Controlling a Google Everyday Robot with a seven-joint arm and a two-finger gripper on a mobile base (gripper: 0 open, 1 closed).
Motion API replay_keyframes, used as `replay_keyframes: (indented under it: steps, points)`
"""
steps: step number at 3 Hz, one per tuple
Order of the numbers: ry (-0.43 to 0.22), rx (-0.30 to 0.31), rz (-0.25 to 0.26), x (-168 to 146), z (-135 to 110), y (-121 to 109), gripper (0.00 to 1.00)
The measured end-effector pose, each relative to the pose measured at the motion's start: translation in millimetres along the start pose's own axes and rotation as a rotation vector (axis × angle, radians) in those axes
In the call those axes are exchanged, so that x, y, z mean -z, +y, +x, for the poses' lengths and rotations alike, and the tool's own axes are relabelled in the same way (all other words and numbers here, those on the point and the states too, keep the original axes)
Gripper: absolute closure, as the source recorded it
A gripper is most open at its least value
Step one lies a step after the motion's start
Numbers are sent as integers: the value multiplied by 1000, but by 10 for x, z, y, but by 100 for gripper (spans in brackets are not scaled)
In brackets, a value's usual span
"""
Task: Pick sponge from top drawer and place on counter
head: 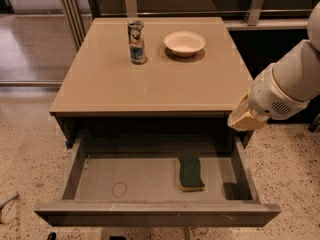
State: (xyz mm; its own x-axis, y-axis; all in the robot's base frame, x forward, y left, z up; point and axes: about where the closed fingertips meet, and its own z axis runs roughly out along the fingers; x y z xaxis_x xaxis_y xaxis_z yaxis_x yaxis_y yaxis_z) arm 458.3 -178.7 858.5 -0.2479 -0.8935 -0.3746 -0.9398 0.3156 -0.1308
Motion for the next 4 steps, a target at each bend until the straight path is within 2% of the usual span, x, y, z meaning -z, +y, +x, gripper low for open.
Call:
replay_keyframes:
  steps: [1,3,4]
  points:
    - [-6,12,-7,-229,112,91,100]
    - [-59,22,-87,-1035,264,436,100]
    - [-81,26,-128,-1350,266,554,85]
